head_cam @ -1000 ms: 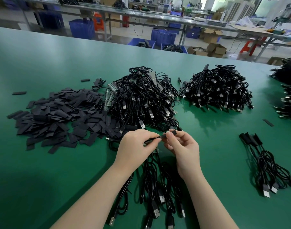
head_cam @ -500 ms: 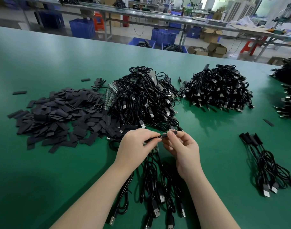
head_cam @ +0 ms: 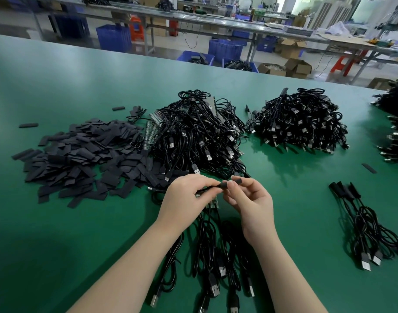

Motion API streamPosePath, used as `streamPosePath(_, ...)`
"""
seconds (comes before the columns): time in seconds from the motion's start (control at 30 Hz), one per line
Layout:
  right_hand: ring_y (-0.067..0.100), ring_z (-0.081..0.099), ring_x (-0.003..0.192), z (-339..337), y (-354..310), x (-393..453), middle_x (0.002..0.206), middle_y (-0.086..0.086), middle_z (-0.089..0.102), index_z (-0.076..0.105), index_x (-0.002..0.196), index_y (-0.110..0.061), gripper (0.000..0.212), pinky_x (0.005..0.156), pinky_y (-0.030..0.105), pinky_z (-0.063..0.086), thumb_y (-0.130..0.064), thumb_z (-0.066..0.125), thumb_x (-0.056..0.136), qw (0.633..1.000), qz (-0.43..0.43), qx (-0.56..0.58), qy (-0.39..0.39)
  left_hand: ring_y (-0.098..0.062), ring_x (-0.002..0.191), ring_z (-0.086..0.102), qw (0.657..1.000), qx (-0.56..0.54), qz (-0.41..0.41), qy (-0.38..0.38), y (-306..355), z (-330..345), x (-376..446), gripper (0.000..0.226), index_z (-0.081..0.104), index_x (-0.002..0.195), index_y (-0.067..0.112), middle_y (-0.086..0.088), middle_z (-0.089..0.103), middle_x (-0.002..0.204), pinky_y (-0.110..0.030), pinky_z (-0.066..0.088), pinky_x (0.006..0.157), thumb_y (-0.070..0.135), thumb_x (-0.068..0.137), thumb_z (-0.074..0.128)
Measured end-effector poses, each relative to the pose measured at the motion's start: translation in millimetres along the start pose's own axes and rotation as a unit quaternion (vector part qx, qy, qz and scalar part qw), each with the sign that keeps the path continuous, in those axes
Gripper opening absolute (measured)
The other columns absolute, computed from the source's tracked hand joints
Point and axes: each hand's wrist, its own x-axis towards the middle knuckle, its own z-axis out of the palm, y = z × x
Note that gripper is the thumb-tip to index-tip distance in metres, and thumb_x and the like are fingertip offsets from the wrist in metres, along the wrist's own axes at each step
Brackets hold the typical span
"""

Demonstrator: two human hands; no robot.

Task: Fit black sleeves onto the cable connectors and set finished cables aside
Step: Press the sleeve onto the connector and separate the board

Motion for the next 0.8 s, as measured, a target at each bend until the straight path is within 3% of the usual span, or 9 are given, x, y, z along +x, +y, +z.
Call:
streamPosePath(0.2,0.014,0.071,0.071,3.1,-0.9,-1.5,0.084,0.010,0.076,0.077,0.084,-0.021,0.007,0.069,0.022,0.056,-0.019,0.079,0.078,1.000,-0.006,0.026,0.009,0.003,0.089,0.064,0.999,-0.022,-0.040,0.023,1.5,0.6,-1.4,0.022,0.078,0.098,0.024,0.019,0.070,0.089,-0.016,0.051,0.081,0.027,0.076,0.083)
streamPosePath(0.33,0.017,0.074,0.081,2.7,-2.6,-2.4,0.086,0.010,0.076,0.077,0.083,-0.022,0.010,0.071,0.023,0.057,-0.023,0.078,0.074,0.999,-0.005,0.038,0.017,0.002,0.089,0.065,1.000,-0.004,-0.008,0.023,3.6,1.6,-1.3,0.015,0.078,0.095,0.022,0.015,0.073,0.090,-0.021,0.052,0.079,0.023,0.079,0.080)
streamPosePath(0.5,0.021,0.073,0.079,4.4,-2.6,-3.0,0.077,0.014,0.071,0.075,0.084,-0.018,0.017,0.072,0.025,0.057,-0.022,0.079,0.069,0.999,0.002,0.037,0.014,0.001,0.089,0.065,0.999,0.028,0.020,0.041,3.8,1.8,-2.8,0.012,0.078,0.092,0.021,0.015,0.074,0.088,-0.029,0.053,0.083,0.026,0.082,0.074)
streamPosePath(0.6,0.020,0.073,0.077,4.7,-1.7,-2.6,0.082,0.012,0.074,0.067,0.091,-0.007,0.030,0.070,0.024,0.057,-0.021,0.078,0.068,0.999,0.001,0.035,0.030,0.001,0.090,0.064,0.997,0.043,0.041,0.042,3.6,3.1,-2.8,0.012,0.079,0.090,0.020,0.014,0.074,0.087,-0.026,0.050,0.083,0.027,0.081,0.073)
streamPosePath(0.8,0.016,0.070,0.073,5.5,1.2,-1.9,0.083,0.011,0.074,0.065,0.092,-0.004,0.029,0.068,0.024,0.057,-0.018,0.076,0.070,0.998,0.005,0.055,0.037,-0.001,0.085,0.065,0.995,0.051,0.065,0.053,1.1,6.8,-2.9,0.012,0.079,0.089,0.018,0.012,0.074,0.085,-0.023,0.049,0.082,0.027,0.081,0.073)
